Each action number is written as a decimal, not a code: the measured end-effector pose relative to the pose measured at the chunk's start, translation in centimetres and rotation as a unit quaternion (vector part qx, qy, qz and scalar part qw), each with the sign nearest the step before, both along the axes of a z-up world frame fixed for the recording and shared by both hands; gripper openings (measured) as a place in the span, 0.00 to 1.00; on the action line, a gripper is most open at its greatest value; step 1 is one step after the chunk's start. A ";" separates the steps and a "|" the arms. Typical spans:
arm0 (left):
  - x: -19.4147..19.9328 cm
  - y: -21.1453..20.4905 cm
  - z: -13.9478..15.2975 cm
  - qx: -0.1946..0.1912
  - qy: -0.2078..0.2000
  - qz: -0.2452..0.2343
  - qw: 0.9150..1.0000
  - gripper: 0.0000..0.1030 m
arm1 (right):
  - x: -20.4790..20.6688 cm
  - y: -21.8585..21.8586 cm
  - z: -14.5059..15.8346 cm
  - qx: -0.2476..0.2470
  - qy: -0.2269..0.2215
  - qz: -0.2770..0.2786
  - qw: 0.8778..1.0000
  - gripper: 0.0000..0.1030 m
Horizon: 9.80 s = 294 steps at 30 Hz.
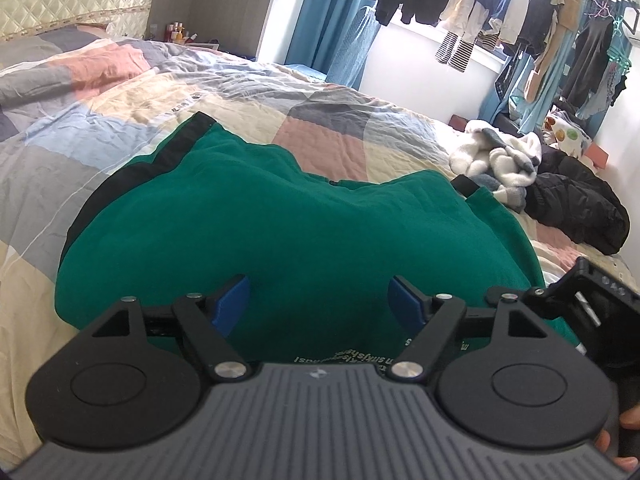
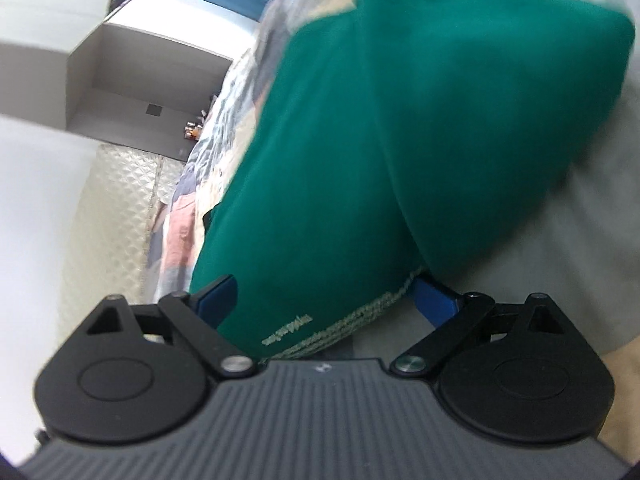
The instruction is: Fold large clothes
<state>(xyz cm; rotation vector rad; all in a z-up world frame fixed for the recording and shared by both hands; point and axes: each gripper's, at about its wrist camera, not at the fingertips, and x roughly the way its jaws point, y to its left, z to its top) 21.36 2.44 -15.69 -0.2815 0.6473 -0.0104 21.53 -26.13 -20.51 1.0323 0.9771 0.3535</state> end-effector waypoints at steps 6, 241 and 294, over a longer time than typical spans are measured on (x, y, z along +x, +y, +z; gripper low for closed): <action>-0.4 -0.2 0.1 0.000 0.004 0.003 1.000 0.78 | 0.2 1.5 -1.7 0.029 0.033 -0.001 0.999 0.93; 18.5 7.9 -1.1 0.052 0.027 0.051 0.997 0.99 | 11.0 5.9 5.0 -0.401 -0.274 0.084 0.870 0.80; 6.2 4.6 -3.2 -0.118 0.041 0.049 0.991 1.00 | 1.6 0.7 2.4 -0.152 -0.113 -0.036 0.981 1.00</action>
